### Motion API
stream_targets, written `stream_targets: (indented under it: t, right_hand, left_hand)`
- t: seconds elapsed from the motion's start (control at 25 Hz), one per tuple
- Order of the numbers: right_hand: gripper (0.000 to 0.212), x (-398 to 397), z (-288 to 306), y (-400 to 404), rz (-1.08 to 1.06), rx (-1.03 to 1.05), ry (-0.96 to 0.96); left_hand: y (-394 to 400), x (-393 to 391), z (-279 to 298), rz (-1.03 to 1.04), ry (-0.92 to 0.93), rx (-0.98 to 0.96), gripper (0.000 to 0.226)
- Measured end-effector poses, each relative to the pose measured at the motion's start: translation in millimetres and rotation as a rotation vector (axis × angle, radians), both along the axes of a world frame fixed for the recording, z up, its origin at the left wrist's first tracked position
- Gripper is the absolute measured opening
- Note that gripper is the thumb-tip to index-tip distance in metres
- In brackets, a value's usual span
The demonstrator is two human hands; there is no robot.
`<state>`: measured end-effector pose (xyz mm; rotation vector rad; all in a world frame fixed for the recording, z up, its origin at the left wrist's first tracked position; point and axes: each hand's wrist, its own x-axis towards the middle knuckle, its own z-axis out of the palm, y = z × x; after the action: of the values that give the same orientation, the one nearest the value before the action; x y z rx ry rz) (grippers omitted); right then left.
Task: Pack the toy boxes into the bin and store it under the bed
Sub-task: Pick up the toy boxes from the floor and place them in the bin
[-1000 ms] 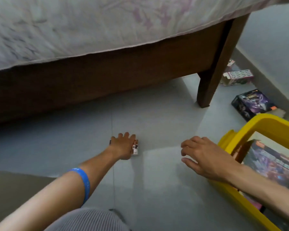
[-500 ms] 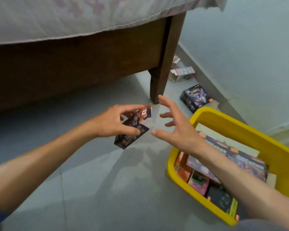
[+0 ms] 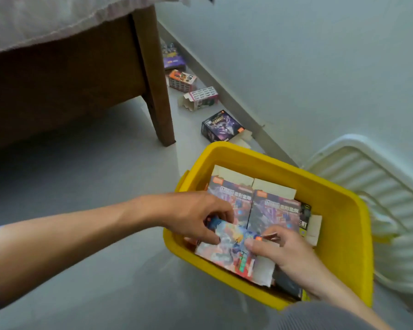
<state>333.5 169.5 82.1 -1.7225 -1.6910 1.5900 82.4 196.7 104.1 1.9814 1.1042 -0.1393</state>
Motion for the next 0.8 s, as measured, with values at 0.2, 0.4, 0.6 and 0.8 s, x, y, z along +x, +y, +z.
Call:
stream_targets:
  t: [0.2, 0.4, 0.6, 0.8]
  right_hand:
    - [0.029, 9.0, -20.6, -6.0, 0.018, -0.074, -0.008]
    - [0.030, 16.2, -29.1, -10.8, -0.029, -0.036, 0.006]
    - [0.040, -15.4, -41.0, -14.8, 0.286, 0.313, -0.364]
    - [0.035, -34.0, -42.0, -4.2, 0.335, 0.610, -0.732]
  left_hand:
    - [-4.7, 4.7, -15.1, -0.199, 0.142, 0.192, 0.050]
    - [-14.2, -3.3, -35.0, -0.301, 0.434, 0.319, 0.085]
    - [-17.6, -7.0, -49.9, -0.239, 0.465, 0.569, 0.063]
    - [-20.5, -5.6, -57.4, -0.201, 0.533, 0.589, 0.067]
